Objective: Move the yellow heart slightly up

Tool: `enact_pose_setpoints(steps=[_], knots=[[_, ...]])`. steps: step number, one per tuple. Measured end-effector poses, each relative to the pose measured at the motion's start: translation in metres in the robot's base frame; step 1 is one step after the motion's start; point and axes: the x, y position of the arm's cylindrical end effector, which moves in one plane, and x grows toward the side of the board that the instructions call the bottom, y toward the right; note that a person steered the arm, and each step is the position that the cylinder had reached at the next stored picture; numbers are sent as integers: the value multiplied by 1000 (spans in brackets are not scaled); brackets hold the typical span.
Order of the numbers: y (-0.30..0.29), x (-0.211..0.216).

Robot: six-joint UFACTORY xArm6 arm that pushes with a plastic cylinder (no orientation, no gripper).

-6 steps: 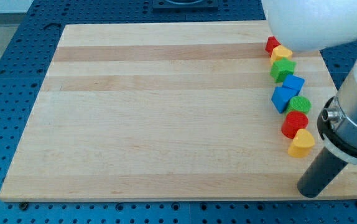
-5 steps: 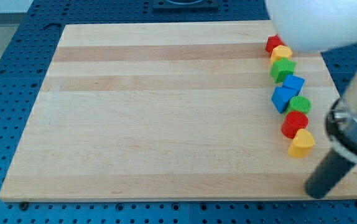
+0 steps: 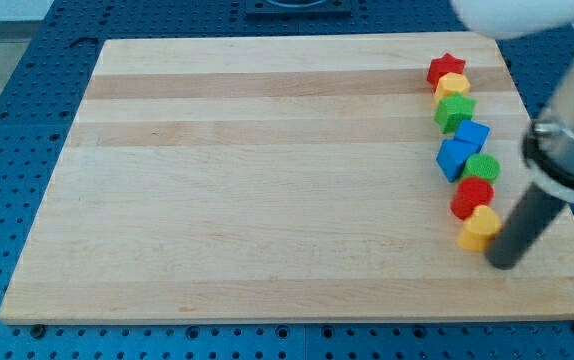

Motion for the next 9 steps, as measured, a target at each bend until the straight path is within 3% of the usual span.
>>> enact_pose_setpoints(steps=[1, 3, 4, 6, 7, 9], knots=[[-25, -2], [26, -9], [-13, -25], [-168, -54], [-194, -84], [-151, -55]])
